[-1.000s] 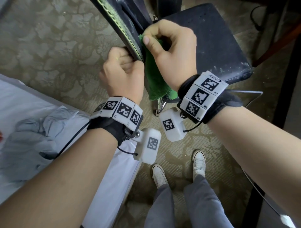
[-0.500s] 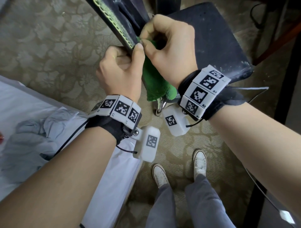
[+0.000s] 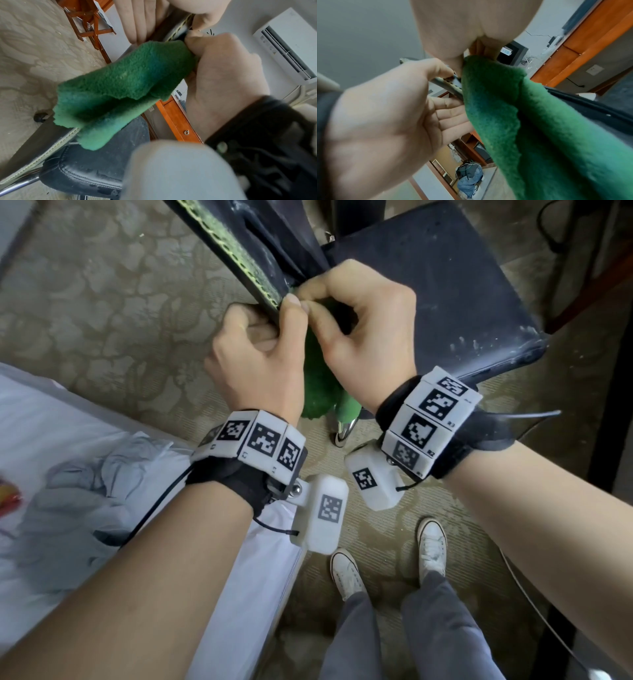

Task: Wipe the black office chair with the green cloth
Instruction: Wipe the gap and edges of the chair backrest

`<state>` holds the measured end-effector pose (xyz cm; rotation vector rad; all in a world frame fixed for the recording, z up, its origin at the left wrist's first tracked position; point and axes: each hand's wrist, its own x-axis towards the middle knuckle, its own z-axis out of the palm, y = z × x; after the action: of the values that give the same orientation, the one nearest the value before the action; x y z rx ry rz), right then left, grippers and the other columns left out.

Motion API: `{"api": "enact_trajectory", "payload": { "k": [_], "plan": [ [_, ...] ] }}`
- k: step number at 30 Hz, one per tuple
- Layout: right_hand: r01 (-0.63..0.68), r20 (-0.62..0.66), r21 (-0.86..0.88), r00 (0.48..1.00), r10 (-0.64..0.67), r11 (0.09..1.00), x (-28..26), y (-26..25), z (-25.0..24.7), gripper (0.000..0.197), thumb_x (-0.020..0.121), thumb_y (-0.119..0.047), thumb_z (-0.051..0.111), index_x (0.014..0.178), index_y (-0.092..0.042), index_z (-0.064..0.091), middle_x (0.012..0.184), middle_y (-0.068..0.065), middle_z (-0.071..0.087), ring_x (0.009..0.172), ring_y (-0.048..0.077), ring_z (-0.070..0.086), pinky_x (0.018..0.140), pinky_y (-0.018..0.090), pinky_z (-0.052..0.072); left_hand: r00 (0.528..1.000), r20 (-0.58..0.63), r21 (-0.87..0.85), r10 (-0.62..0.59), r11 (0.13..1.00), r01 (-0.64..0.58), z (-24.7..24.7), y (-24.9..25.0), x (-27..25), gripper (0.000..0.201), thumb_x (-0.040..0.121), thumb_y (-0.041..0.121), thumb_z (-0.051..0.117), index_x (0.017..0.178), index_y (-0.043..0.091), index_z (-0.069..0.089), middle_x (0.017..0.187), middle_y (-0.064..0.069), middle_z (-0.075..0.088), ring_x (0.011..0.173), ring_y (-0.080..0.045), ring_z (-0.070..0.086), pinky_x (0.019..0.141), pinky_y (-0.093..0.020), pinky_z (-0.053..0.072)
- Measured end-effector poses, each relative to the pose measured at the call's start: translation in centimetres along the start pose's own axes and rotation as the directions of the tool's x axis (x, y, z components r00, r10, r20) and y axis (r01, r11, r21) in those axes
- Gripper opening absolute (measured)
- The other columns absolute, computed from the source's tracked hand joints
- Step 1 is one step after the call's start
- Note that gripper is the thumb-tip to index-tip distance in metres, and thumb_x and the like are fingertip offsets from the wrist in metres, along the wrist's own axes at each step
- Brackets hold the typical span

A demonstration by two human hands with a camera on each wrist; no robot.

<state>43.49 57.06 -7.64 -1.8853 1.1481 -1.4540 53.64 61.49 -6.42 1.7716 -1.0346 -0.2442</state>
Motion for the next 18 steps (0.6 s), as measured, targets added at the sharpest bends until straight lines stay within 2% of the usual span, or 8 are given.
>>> {"api": "enact_trajectory", "payload": {
  "k": [3, 6, 8, 10, 11, 13, 16, 18],
  "plan": [
    [-0.034, 0.003, 0.019, 0.999, 0.034, 0.999, 0.6, -0.1, 0.0, 0.005, 0.081, -0.007, 0.067, 0.079, -0.008, 0.072, 0.077, 0.000, 0.068, 0.075, 0.011, 0.063, 0.071, 0.023, 0.050, 1.000, -0.009, 0.015, -0.004, 1.000, 0.004, 0.2, -0.2, 0.0, 0.042, 0.076, 0.058, 0.054, 0.072, 0.017, 0.060, 0.051, 0.017, 0.053, 0.051, 0.006, 0.052, 0.061, -0.015, 0.042],
    [0.030, 0.031, -0.026, 0.999, -0.029, 0.999, 0.9, -0.1, 0.7, 0.004, 0.078, -0.006, 0.066, 0.075, -0.006, 0.069, 0.074, 0.001, 0.067, 0.071, 0.014, 0.062, 0.067, 0.024, 0.048, 1.000, -0.008, 0.044, 0.003, 0.999, -0.002, 0.1, -0.6, 0.3, 0.042, 0.078, 0.057, 0.053, 0.072, 0.016, 0.058, 0.052, 0.014, 0.053, 0.051, 0.001, 0.050, 0.059, -0.016, 0.041],
    [0.055, 0.083, -0.078, 0.995, -0.048, 0.995, 0.4, 0.7, 1.2, 0.004, 0.077, -0.004, 0.064, 0.076, -0.005, 0.067, 0.074, 0.004, 0.066, 0.069, 0.018, 0.061, 0.065, 0.026, 0.046, 1.000, -0.002, 0.068, -0.010, 0.998, 0.010, 0.0, -0.7, 0.7, 0.049, 0.078, 0.058, 0.051, 0.072, 0.010, 0.057, 0.052, 0.009, 0.057, 0.053, -0.007, 0.055, 0.063, -0.023, 0.047],
    [0.035, 0.137, -0.126, 0.990, -0.018, 0.991, -0.3, 1.7, 1.4, 0.005, 0.075, -0.004, 0.062, 0.076, -0.005, 0.067, 0.075, 0.006, 0.065, 0.069, 0.022, 0.061, 0.064, 0.030, 0.045, 1.000, 0.001, 0.039, -0.028, 0.999, 0.028, 0.0, -0.9, 1.2, 0.057, 0.078, 0.060, 0.052, 0.076, 0.004, 0.059, 0.057, 0.002, 0.064, 0.062, -0.024, 0.065, 0.069, -0.037, 0.054],
    [0.020, 0.147, -0.136, 0.989, 0.001, 0.991, -0.5, 2.0, 1.6, 0.006, 0.075, -0.004, 0.062, 0.077, -0.005, 0.067, 0.075, 0.006, 0.065, 0.069, 0.022, 0.061, 0.064, 0.031, 0.045, 0.999, 0.002, 0.023, -0.038, 0.999, 0.038, 0.0, -1.0, 1.4, 0.057, 0.078, 0.060, 0.053, 0.077, 0.004, 0.061, 0.059, -0.001, 0.066, 0.066, -0.027, 0.067, 0.069, -0.042, 0.055],
    [-0.002, 0.131, -0.130, 0.991, 0.019, 0.991, -0.5, 2.1, 1.8, 0.007, 0.077, -0.004, 0.062, 0.079, -0.006, 0.069, 0.076, 0.006, 0.065, 0.070, 0.022, 0.062, 0.065, 0.028, 0.045, 0.999, 0.008, 0.001, -0.054, 0.999, 0.054, 0.1, -1.2, 1.6, 0.052, 0.079, 0.060, 0.055, 0.078, 0.009, 0.062, 0.063, -0.002, 0.068, 0.069, -0.027, 0.069, 0.071, -0.044, 0.057],
    [0.009, 0.036, -0.082, 0.999, -0.006, 0.997, -0.2, 1.3, 2.2, 0.008, 0.079, -0.004, 0.064, 0.082, -0.006, 0.071, 0.078, 0.005, 0.066, 0.072, 0.020, 0.063, 0.066, 0.025, 0.045, 0.998, 0.023, -0.043, -0.062, 0.997, 0.063, 0.0, -1.8, 1.8, 0.027, 0.078, 0.052, 0.059, 0.074, 0.025, 0.059, 0.069, -0.007, 0.070, 0.073, -0.032, 0.069, 0.073, -0.048, 0.058],
    [0.020, -0.023, -0.044, 1.000, -0.021, 0.999, -0.1, 1.0, 2.5, 0.008, 0.081, -0.004, 0.065, 0.084, -0.006, 0.072, 0.080, 0.005, 0.067, 0.073, 0.018, 0.063, 0.068, 0.025, 0.047, 0.998, 0.033, -0.056, -0.058, 0.997, 0.060, -0.2, -2.3, 2.1, 0.017, 0.077, 0.045, 0.057, 0.073, 0.029, 0.057, 0.071, -0.009, 0.069, 0.075, -0.036, 0.067, 0.073, -0.052, 0.056]
  ]
}}
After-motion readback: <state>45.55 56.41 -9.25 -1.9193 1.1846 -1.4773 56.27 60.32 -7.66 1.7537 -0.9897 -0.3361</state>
